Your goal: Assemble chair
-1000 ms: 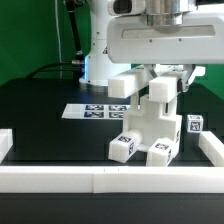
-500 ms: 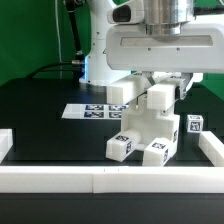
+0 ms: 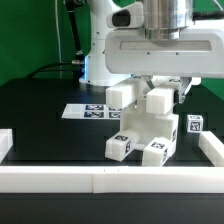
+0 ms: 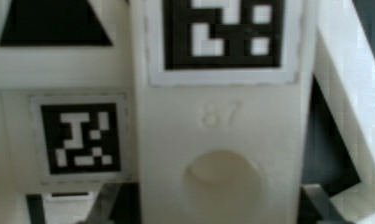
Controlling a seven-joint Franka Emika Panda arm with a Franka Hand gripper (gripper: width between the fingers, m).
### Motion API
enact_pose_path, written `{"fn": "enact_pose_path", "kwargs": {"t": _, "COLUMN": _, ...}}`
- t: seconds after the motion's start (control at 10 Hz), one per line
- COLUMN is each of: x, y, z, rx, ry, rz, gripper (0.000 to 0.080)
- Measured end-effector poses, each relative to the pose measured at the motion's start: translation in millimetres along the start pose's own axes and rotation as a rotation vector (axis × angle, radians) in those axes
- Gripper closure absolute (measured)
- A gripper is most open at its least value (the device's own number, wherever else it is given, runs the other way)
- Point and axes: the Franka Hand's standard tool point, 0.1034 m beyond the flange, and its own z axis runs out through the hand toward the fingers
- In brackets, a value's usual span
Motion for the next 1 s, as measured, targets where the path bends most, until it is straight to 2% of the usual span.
{"fn": "enact_pose_path", "kwargs": {"t": 0.6, "x": 4.2, "y": -1.1, "z": -0.8, "rx": 0.006, "ry": 0.021, "rz": 0.0, "gripper": 0.0511}}
{"fn": "enact_pose_path", "kwargs": {"t": 0.8, "x": 4.5, "y": -1.0, "z": -0.8, "rx": 0.006, "ry": 0.021, "rz": 0.0, "gripper": 0.0271}}
{"fn": "enact_pose_path", "kwargs": {"t": 0.9, "x": 4.5, "y": -1.0, "z": -0.8, "rx": 0.006, "ry": 0.021, "rz": 0.0, "gripper": 0.0271}}
{"fn": "enact_pose_path", "kwargs": {"t": 1.0, "x": 4.5, "y": -1.0, "z": -0.8, "rx": 0.006, "ry": 0.021, "rz": 0.0, "gripper": 0.0173}}
